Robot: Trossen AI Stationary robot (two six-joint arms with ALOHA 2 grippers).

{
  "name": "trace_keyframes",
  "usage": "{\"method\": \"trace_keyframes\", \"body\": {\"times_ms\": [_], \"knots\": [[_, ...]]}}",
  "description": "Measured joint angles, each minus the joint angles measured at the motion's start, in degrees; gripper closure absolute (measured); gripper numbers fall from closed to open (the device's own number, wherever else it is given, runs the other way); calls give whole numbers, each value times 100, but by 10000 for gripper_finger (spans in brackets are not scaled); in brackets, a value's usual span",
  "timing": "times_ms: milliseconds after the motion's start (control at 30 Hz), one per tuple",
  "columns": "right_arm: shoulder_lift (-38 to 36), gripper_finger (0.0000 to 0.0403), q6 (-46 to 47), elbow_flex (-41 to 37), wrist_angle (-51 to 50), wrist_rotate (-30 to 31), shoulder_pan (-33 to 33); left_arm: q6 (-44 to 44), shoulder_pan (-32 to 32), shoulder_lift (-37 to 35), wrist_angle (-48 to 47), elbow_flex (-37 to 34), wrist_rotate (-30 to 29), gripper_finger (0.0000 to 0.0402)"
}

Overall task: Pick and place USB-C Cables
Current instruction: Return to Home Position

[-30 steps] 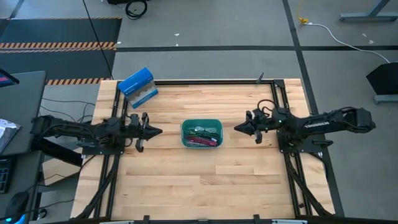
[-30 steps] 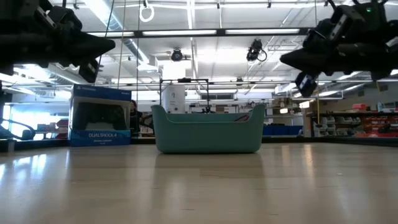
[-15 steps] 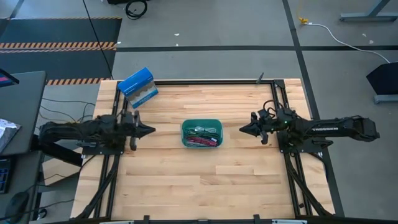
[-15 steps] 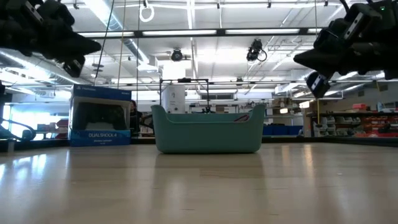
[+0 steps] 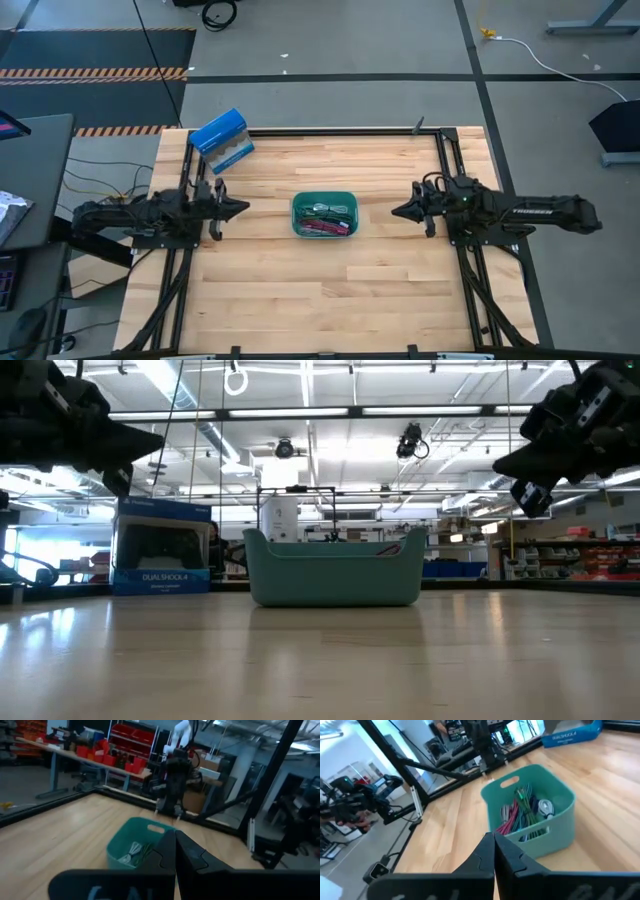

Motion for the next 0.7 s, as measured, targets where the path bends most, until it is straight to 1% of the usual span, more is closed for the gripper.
{"method": "trace_keyframes", "body": {"times_ms": [167,333,467,633,700], "knots": [[-412,403,50,-326,284,262,100,19,0,-5,-213,10,82,401],[-659,403,-137,-329,-170,224,229,147,2,7,-241,12,78,401],[-761,403,-168,-329,-172,274,379,109,4,52,-249,12,22,398],[-769,403,36,-329,-179,365,604,35,2,45,-227,11,-18,379],[-769,403,132,-329,-158,495,702,63,2,45,-206,10,-25,374]]}}
